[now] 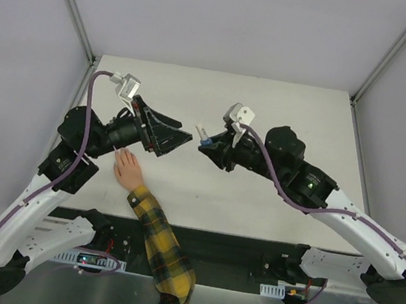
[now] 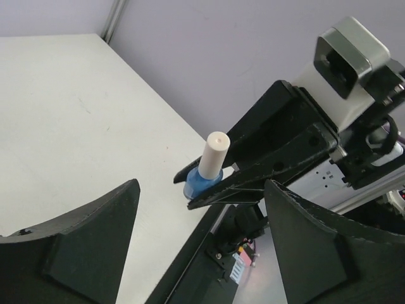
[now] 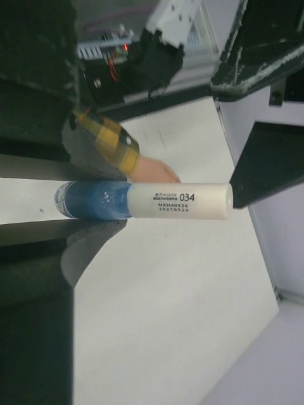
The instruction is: Paint the nails
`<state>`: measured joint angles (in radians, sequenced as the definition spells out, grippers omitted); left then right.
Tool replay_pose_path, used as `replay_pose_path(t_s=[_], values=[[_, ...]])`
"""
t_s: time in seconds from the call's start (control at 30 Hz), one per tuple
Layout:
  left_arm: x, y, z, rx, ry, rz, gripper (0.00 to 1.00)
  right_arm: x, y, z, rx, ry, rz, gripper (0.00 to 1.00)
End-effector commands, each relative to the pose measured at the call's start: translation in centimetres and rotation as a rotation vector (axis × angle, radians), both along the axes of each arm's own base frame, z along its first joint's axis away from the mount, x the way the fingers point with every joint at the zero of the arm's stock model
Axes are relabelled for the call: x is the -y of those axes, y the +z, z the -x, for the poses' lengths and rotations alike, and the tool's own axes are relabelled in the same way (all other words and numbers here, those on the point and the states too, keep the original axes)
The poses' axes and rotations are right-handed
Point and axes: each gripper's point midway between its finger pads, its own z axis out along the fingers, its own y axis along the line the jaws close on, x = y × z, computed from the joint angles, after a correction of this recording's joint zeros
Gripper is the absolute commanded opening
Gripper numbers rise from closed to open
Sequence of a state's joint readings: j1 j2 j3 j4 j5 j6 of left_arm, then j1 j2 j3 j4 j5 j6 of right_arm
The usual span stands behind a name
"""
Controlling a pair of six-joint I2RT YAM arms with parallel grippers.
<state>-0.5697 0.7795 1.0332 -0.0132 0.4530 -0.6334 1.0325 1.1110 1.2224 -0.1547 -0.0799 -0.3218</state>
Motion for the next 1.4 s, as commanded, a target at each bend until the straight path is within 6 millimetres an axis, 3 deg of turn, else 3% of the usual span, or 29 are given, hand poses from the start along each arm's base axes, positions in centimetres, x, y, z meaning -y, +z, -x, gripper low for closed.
replay_pose_path(t_s=[0.0,0.07,0.1,0.33,0.43,0.57,0.73,0.83,0.87,0.9,0.97,1.03,1.07,1.1,1.13,1.17,1.27,1.37], values=[[-0.1,1.4,0.4,0.038,-0.01,0.029,0.8,-0.8,2.5,5.4,-0.147,0.367,-0.146,0.0],[0.3,1.5,0.8,0.039,-0.048,0.037,0.8,-0.7,3.3,5.5,-0.22,0.432,-0.197,0.0],[0.4,1.6,1.0,0.047,-0.064,0.044,0.81,-0.5,3.3,7.1,-0.265,0.544,-0.189,0.0],[1.5,3.1,2.2,0.064,-0.18,0.097,0.79,-1.0,3.7,7.1,-0.36,0.656,-0.205,0.0],[1.8,3.4,2.6,0.073,-0.217,0.111,0.74,-1.2,3.9,6.8,-0.37,0.656,-0.215,0.0],[1.9,3.1,2.6,0.067,-0.226,0.108,0.6,-1.4,4.0,6.2,-0.37,0.639,-0.23,0.0],[2.3,2.5,2.6,0.049,-0.25,0.096,0.49,-1.4,4.1,5.8,-0.37,0.623,-0.236,0.0],[2.4,2.7,2.6,0.059,-0.261,0.091,0.3,-1.5,3.9,5.3,-0.362,0.592,-0.236,0.0],[2.4,2.7,2.6,0.06,-0.261,0.087,0.23,-1.6,3.8,4.7,-0.356,0.552,-0.238,0.0],[2.4,2.6,2.5,0.058,-0.257,0.081,0.0,-1.5,3.9,4.4,-0.342,0.526,-0.239,0.0],[2.1,2.0,1.2,0.022,-0.179,0.057,0.0,-1.4,3.2,2.3,-0.297,0.389,-0.215,0.0],[1.6,1.4,0.2,0.004,-0.109,0.035,0.0,-0.9,2.0,1.9,-0.261,0.258,-0.129,0.0],[1.0,0.8,-0.6,-0.026,-0.04,0.022,0.0,0.5,1.3,-2.1,-0.131,-0.005,-0.06,0.0],[0.8,0.6,-1.1,-0.04,-0.006,0.018,0.0,0.4,1.1,-1.8,-0.078,-0.096,-0.013,0.0],[0.5,0.1,-1.4,-0.059,0.022,0.009,0.0,1.7,0.2,-3.5,-0.033,-0.258,0.063,0.0],[0.2,-0.1,-1.6,-0.07,0.047,0.004,0.0,5.0,1.2,-6.3,0.054,-0.536,0.107,0.0],[-0.6,-0.4,-2.5,-0.1,0.127,0.017,0.0,6.1,1.9,-6.4,0.145,-0.699,0.155,0.01],[-0.9,-0.3,-2.8,-0.106,0.153,0.024,0.0,4.2,2.4,-5.3,0.149,-0.577,0.112,0.0]])
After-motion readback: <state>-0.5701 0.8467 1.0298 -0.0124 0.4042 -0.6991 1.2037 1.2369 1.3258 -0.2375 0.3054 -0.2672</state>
